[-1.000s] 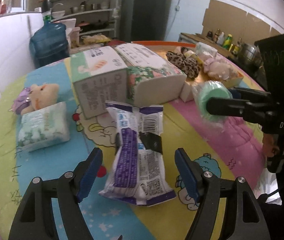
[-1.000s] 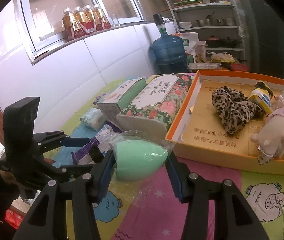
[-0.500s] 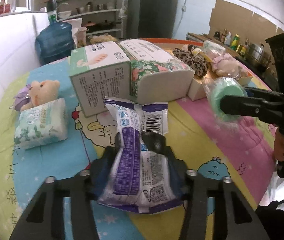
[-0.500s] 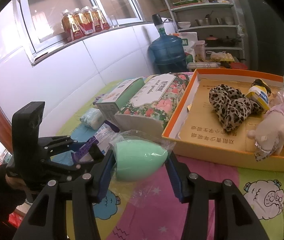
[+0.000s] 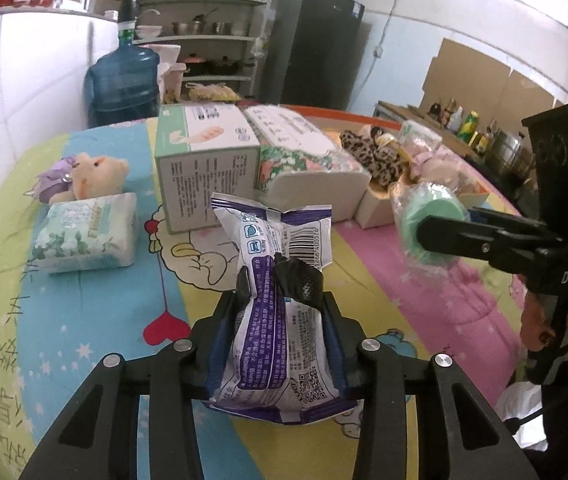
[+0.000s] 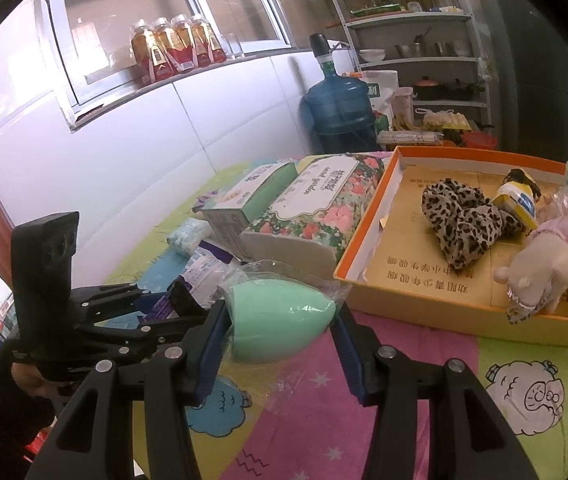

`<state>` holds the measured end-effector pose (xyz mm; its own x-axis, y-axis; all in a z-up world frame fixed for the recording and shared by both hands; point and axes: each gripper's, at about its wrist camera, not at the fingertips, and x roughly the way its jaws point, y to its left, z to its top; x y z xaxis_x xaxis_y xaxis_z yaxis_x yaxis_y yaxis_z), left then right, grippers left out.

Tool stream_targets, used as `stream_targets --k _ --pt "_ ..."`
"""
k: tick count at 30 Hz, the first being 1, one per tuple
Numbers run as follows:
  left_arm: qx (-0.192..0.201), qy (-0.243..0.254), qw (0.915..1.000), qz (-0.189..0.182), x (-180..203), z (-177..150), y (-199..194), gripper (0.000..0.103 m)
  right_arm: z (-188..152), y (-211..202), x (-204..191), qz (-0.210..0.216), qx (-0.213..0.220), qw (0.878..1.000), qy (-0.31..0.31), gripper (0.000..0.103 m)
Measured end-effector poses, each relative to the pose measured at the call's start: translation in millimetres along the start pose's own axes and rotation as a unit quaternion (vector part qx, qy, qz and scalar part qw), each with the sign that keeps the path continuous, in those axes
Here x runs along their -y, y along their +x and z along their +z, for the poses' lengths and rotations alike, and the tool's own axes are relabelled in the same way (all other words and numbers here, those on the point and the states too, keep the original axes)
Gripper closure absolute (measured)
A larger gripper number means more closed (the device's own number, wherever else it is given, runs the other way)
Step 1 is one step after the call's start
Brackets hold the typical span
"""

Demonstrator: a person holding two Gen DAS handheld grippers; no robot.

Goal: Organize soft objects
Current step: 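Lift and carry the snack packet and green sponge over the orange box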

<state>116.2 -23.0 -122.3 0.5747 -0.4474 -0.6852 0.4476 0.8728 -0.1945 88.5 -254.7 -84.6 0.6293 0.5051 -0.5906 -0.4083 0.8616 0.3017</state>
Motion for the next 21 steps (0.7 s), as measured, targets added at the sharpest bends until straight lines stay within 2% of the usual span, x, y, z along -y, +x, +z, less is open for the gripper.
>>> stream_targets --k 11,21 --pt "0.043 -0.02 0.9988 0.017 18 17 -24 0.061 8 -27 2 -0.029 0.029 0.999 -0.013 0.052" --pt "0.076 -0.017 0.997 0.007 46 43 -27 0.061 17 -61 28 -0.072 0.062 0.995 -0.017 0.052"
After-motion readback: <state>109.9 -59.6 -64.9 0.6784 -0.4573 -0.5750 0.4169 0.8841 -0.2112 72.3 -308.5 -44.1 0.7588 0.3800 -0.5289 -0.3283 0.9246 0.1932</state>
